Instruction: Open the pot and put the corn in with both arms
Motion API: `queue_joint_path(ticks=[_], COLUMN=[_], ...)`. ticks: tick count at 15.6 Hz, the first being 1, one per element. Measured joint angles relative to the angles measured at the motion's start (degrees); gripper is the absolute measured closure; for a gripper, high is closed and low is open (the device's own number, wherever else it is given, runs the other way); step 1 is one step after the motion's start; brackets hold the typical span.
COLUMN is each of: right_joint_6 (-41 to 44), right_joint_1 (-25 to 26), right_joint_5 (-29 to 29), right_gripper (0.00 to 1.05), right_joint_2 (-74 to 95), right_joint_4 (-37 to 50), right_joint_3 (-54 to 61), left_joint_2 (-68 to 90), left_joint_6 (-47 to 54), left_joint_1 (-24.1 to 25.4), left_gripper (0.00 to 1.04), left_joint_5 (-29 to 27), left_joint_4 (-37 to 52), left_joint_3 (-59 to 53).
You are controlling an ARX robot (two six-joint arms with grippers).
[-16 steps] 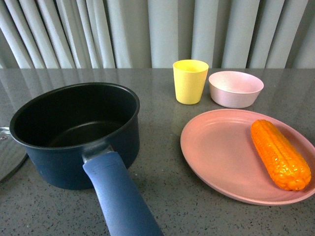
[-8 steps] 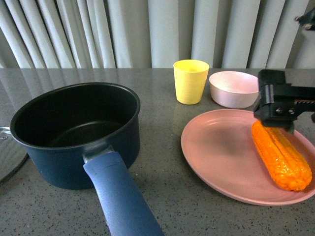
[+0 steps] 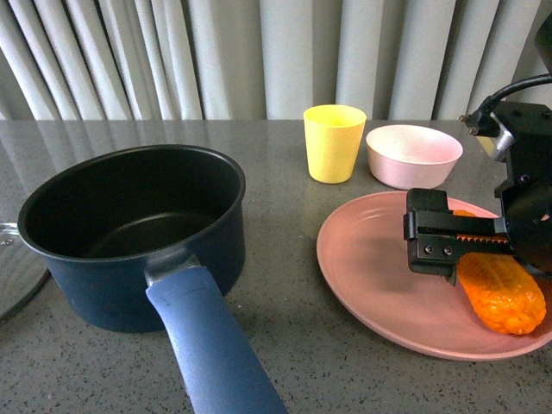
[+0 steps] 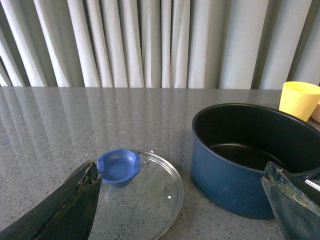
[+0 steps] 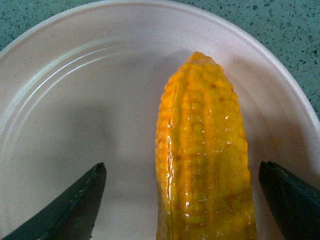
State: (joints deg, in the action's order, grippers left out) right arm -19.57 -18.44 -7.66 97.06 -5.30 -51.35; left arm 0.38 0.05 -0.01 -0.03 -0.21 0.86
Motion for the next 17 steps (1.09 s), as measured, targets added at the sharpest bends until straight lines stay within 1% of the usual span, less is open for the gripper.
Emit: queue_joint_path(ticks=[1, 4, 5, 7, 9, 13, 14, 15, 16, 17], right_joint_6=[-0.13, -0.15, -0.15, -0.22, -0.37, -0.42, -0.31, 0.37, 2.84, 3.76], right_joint_1=[0.00, 0.00, 0.00, 0.00, -0.04, -1.07, -1.57, -2.27, -5.11, -7.85], right_joint_5=[0.00, -0.42, -0.70, -1.07, -1.57, -3.02, -2.86, -1.90, 7.32, 12.39], right_gripper=[0.19, 0.41, 0.50, 0.64, 0.68, 0.69, 0.69, 0.69, 0.69, 0.69], right_joint_2=[0.11, 0.11, 0.02, -0.52, -1.70, -7.28, -9.20, -11.04, -11.02, -8.22], right_joint_4=[0.00, 0.00, -0.22, -0.72, -1.51, -2.73, -2.36, 1.01, 5.97, 6.84], right_joint_3=[0.02, 0.02, 0.02, -0.02, -0.15, -2.10, -3.48, -5.33, -11.41, -14.88], left_joint_2=[0.00, 0.00, 0.00, 0.00, 0.00, 0.00, 0.00, 0.00, 0.00, 0.00], left_joint_6=[0.00, 0.00, 0.00, 0.00, 0.00, 0.00, 0.00, 0.00, 0.00, 0.00], left_joint_1=[0.00, 0.00, 0.00, 0.00, 0.00, 0.00, 0.00, 0.00, 0.00, 0.00], left_gripper=[0.07, 0.07, 0.07, 0.07, 0.07, 0.07, 0.07, 0.07, 0.07, 0.07], left_joint_5=[0.00, 0.00, 0.00, 0.00, 0.00, -0.02, 0.00, 0.00, 0.00, 0.00], left_joint_4=[0.00, 0.00, 0.00, 0.00, 0.00, 0.00, 0.00, 0.00, 0.02, 0.00], left_joint_3=[0.00, 0.00, 0.00, 0.00, 0.00, 0.00, 0.00, 0.00, 0.00, 0.00])
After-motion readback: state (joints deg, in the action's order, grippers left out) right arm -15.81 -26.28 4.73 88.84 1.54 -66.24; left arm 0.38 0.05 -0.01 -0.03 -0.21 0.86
